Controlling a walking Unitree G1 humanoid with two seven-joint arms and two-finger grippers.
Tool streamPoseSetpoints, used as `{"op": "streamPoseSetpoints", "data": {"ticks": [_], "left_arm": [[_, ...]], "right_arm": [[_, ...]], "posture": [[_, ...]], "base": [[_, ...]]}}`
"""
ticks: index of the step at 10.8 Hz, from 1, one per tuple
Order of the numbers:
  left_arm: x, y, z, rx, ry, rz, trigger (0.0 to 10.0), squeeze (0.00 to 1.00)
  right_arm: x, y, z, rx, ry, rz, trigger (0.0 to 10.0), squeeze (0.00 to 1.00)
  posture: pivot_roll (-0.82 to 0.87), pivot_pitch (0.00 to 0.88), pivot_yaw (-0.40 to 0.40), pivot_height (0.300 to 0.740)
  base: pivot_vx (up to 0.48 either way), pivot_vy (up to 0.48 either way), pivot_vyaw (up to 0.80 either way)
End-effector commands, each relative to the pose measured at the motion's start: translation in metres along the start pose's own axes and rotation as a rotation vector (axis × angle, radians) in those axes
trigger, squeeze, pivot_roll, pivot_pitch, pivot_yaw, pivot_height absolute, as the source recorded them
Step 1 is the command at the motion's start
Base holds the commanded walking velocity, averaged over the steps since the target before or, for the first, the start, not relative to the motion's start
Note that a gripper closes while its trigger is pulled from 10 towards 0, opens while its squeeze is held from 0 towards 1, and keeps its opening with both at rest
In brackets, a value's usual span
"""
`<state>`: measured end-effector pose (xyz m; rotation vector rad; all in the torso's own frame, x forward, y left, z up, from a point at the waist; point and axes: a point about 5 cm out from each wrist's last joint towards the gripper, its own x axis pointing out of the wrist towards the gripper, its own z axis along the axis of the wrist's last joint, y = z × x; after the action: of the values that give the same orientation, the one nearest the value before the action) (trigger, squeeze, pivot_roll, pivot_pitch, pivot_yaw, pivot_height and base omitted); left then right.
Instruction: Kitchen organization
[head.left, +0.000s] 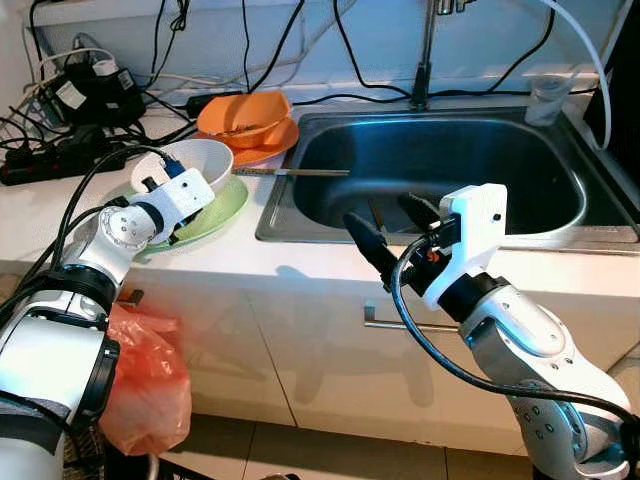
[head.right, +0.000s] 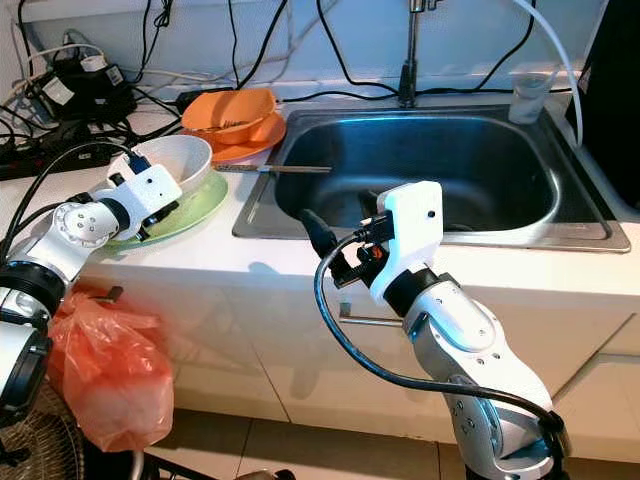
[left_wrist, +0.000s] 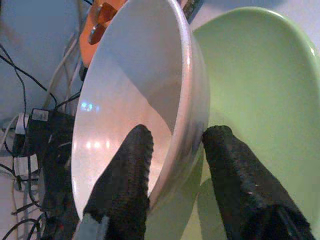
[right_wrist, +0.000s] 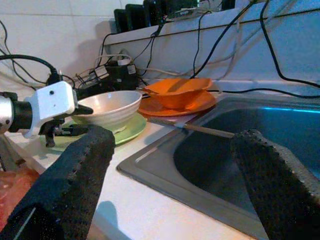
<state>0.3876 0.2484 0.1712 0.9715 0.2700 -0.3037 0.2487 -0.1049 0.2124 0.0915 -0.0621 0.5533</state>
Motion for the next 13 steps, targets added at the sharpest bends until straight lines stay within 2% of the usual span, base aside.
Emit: {"op": "streamPoseSetpoints", "data": {"ticks": [1, 5, 8, 11, 12, 13], "left_arm": [[-0.003, 0.002, -0.010, 0.010, 0.043, -0.001, 0.0, 0.00], [-0.003, 0.002, -0.010, 0.015, 0.042, 0.008, 0.0, 0.00], [-0.004, 0.008, -0.005, 0.015, -0.012, 0.098, 0.0, 0.00], [-0.004, 0.021, 0.020, 0.041, -0.147, 0.210, 0.0, 0.00], [-0.004, 0.029, 0.038, 0.013, -0.235, 0.277, 0.0, 0.00], [-0.004, 0.035, 0.054, -0.059, -0.320, 0.337, 0.0, 0.00]], "right_arm": [[-0.001, 0.003, 0.001, 0.006, 0.003, 0.009, 10.0, 0.00], [0.000, 0.002, 0.000, 0.006, 0.006, 0.006, 10.0, 0.00], [0.002, 0.000, -0.001, 0.004, 0.008, 0.004, 10.0, 0.00], [0.007, -0.004, 0.001, -0.011, 0.001, 0.005, 10.0, 0.00], [0.009, -0.007, 0.003, -0.018, -0.007, 0.001, 10.0, 0.00], [0.011, -0.010, 0.004, -0.026, -0.017, -0.015, 10.0, 0.00]], "posture": [[-0.15, 0.000, 0.171, 0.740], [-0.15, 0.000, 0.168, 0.740], [-0.15, 0.000, 0.161, 0.740], [-0.14, 0.000, 0.153, 0.740], [-0.14, 0.000, 0.153, 0.740], [-0.14, 0.000, 0.151, 0.740]], "base": [[0.000, 0.000, 0.00], [0.000, 0.000, 0.00], [0.000, 0.000, 0.00], [0.000, 0.000, 0.00], [0.000, 0.000, 0.00], [0.000, 0.000, 0.00]]}}
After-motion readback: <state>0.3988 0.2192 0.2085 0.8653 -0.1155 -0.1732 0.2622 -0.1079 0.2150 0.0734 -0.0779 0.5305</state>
